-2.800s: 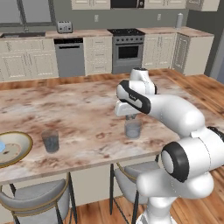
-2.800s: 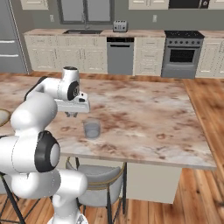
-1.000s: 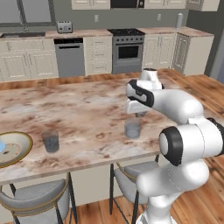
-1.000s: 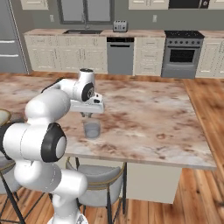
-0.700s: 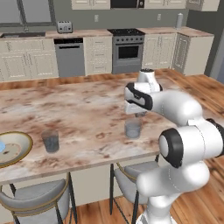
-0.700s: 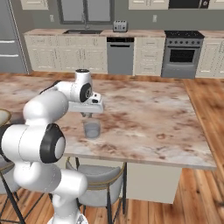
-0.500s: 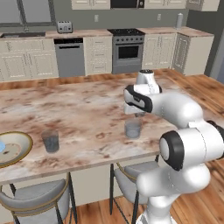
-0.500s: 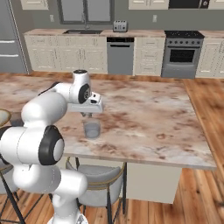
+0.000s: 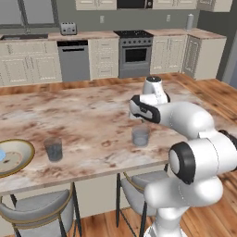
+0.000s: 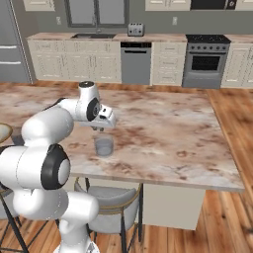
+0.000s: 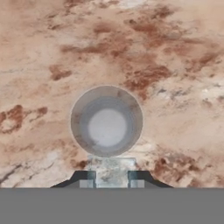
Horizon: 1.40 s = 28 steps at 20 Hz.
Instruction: There are four ice cubes in the ice bowl. Place two ice cubes in each glass of water.
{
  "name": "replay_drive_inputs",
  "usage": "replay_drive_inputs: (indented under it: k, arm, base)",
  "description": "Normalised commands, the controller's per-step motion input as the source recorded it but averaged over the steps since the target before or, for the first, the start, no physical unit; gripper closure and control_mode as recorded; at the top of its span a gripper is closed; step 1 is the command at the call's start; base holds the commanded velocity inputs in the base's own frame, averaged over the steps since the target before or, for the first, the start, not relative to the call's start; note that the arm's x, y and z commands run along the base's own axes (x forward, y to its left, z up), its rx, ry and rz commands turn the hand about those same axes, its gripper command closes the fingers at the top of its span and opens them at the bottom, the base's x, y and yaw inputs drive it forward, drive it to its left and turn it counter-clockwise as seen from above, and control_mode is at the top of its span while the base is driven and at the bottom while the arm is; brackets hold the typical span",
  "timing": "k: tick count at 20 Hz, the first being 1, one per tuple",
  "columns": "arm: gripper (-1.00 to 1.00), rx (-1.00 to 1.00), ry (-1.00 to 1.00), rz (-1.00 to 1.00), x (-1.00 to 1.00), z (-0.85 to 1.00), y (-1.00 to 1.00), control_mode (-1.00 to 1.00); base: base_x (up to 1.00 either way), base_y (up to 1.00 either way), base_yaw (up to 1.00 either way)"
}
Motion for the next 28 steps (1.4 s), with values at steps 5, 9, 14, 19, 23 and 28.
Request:
replay_drive_inputs:
  k: [5, 9, 14, 19, 23, 28]
  arm:
    - [1.00, 0.00, 0.00, -0.12, 0.00, 0.00, 0.00, -1.00]
    - [1.00, 0.03, 0.01, -0.05, 0.05, 0.00, 0.00, -1.00]
    - [1.00, 0.05, 0.00, -0.04, 0.15, -0.02, 0.02, -1.00]
    - [1.00, 0.04, 0.00, -0.03, 0.05, -0.29, 0.01, -1.00]
    - [1.00, 0.00, 0.00, -0.02, 0.09, -0.28, 0.00, -1.00]
    - [1.00, 0.00, 0.00, -0.01, 0.06, -0.10, 0.00, -1.00]
  base:
    - [0.00, 0.00, 0.00]
    - [0.00, 0.00, 0.00]
    - [0.00, 0.00, 0.00]
    - [0.00, 0.00, 0.00]
    - [0.00, 0.00, 0.00]
    - [0.00, 0.00, 0.00]
